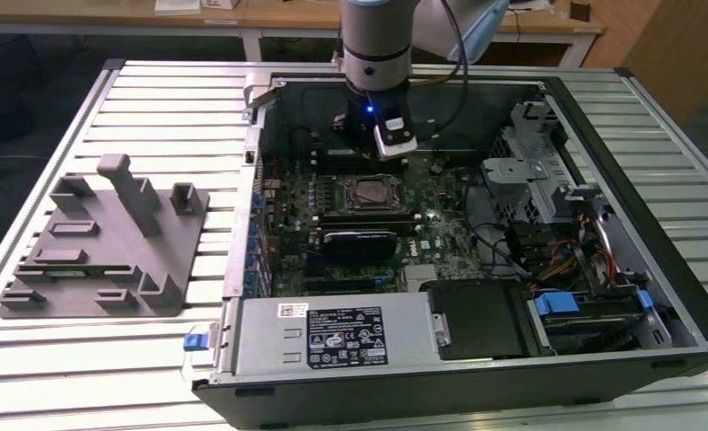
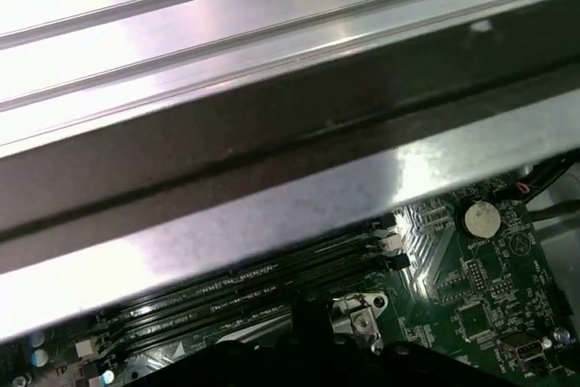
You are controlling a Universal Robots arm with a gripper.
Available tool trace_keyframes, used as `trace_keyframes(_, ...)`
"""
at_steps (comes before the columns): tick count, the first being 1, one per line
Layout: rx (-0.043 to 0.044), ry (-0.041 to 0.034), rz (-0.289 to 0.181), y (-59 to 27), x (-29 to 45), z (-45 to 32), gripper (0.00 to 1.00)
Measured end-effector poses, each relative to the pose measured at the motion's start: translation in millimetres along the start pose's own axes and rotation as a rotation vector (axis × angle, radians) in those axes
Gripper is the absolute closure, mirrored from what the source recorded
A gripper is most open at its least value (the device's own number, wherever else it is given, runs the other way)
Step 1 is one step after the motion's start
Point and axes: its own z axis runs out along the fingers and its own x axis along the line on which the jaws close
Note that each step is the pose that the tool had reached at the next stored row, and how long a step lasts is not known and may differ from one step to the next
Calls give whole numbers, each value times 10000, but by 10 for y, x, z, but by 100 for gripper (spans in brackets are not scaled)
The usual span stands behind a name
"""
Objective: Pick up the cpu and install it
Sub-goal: 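Install the first cpu locking lever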
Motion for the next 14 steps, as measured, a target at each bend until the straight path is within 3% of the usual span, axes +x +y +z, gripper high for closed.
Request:
trace_keyframes(2, 25, 72, 10, -4, -8, 1, 89)
trace_keyframes(9, 61, 153, 20, -52, -29, -2, 89)
trace_keyframes(14, 107, 246, 30, -134, -72, -9, 89)
